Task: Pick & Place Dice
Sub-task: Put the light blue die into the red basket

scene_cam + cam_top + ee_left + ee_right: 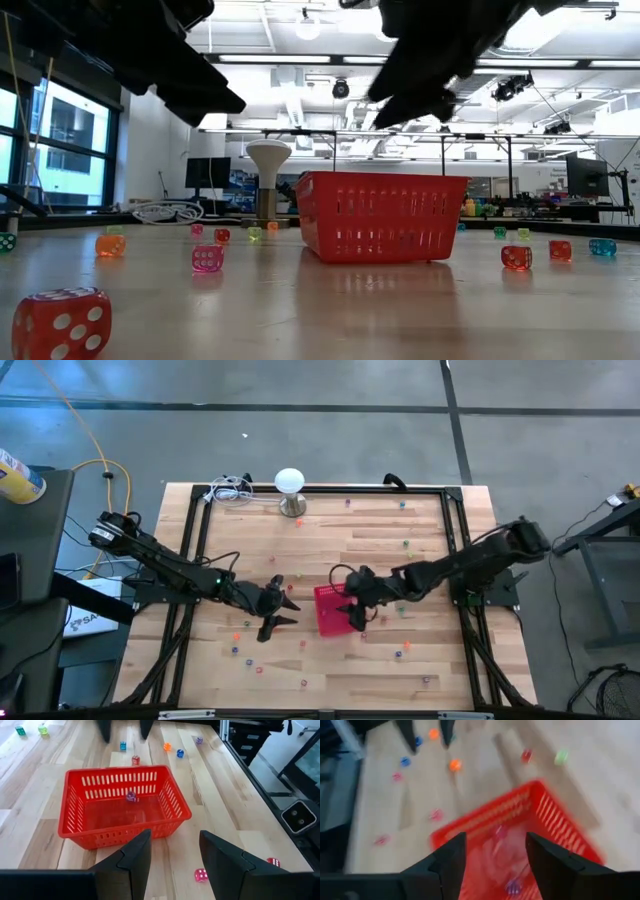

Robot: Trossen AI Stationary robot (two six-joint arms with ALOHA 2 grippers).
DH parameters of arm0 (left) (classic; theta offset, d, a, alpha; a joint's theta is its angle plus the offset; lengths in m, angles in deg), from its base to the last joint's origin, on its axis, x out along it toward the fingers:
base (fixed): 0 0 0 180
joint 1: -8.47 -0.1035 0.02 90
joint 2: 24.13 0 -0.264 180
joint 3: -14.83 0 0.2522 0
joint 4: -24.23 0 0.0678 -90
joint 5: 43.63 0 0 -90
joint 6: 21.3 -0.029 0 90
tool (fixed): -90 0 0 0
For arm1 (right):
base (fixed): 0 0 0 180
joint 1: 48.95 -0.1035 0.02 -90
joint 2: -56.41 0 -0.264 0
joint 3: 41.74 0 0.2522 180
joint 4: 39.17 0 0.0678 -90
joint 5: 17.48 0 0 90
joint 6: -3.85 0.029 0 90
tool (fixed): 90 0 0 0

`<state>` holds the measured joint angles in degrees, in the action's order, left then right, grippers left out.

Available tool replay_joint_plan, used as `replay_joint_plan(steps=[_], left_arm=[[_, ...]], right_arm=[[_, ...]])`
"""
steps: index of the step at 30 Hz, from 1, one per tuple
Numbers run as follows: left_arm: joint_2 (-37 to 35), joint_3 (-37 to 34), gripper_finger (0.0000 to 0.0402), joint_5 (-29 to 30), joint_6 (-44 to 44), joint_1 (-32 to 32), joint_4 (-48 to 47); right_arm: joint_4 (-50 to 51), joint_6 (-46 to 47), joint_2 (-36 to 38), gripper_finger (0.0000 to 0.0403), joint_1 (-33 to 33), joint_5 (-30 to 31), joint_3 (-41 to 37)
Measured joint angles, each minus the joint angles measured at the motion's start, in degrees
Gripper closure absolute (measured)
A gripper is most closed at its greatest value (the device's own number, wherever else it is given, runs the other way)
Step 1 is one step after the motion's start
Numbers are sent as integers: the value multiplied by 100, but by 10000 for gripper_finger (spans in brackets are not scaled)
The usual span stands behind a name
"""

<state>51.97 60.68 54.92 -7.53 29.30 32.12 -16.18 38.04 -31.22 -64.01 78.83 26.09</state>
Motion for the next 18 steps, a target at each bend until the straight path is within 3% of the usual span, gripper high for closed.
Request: replay_joint_plan(steps=[4,6,12,18], left_arm=[[0,0,240,-1,-24,5,-42],[0,0,240,-1,-40,5,-58],[0,0,240,2,-49,3,-69],[0,0,240,18,-42,3,-67]], right_arm=[[1476,870,210,233,-228,-897,-3],[2280,1573,256,245,-421,-1066,-8],[3583,3718,268,278,-1084,-973,-14],[3852,4559,268,287,-1330,-512,-263]])
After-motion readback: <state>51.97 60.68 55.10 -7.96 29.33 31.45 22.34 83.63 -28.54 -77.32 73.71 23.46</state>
